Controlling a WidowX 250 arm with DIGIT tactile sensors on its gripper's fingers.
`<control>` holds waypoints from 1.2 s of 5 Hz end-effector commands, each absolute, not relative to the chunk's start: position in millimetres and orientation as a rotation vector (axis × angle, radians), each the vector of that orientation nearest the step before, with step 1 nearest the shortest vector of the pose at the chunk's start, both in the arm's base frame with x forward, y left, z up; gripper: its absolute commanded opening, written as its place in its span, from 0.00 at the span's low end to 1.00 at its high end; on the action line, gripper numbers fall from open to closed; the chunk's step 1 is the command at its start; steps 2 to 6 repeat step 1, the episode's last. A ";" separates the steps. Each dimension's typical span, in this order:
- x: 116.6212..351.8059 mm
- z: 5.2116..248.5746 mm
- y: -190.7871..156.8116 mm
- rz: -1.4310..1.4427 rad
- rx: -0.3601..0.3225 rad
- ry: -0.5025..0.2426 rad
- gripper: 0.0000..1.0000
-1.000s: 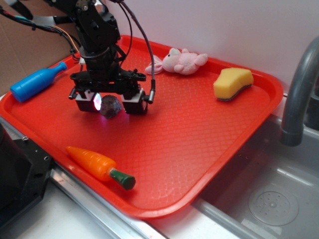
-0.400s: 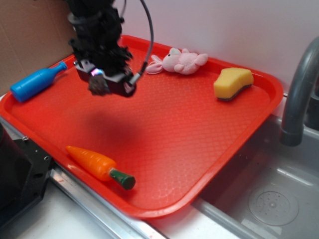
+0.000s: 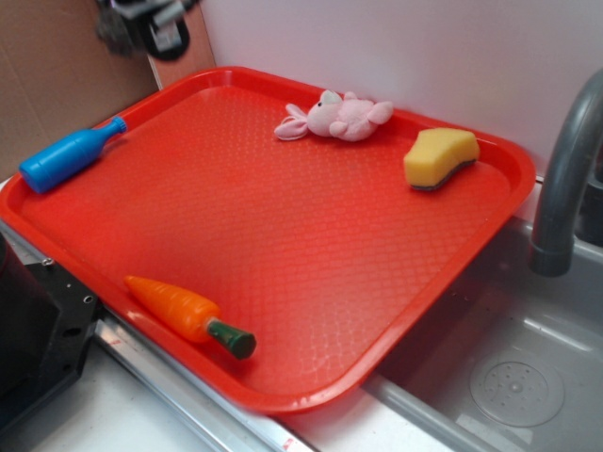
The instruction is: Grab the rock.
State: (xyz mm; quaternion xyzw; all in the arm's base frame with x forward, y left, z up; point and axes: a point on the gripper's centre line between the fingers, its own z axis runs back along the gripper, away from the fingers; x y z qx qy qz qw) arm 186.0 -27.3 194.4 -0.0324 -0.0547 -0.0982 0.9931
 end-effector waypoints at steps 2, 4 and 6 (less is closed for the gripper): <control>193.5 232.4 4.4 -0.097 -0.059 -0.137 0.00; 193.5 232.4 4.4 -0.097 -0.059 -0.137 0.00; 193.5 232.4 4.4 -0.097 -0.059 -0.137 0.00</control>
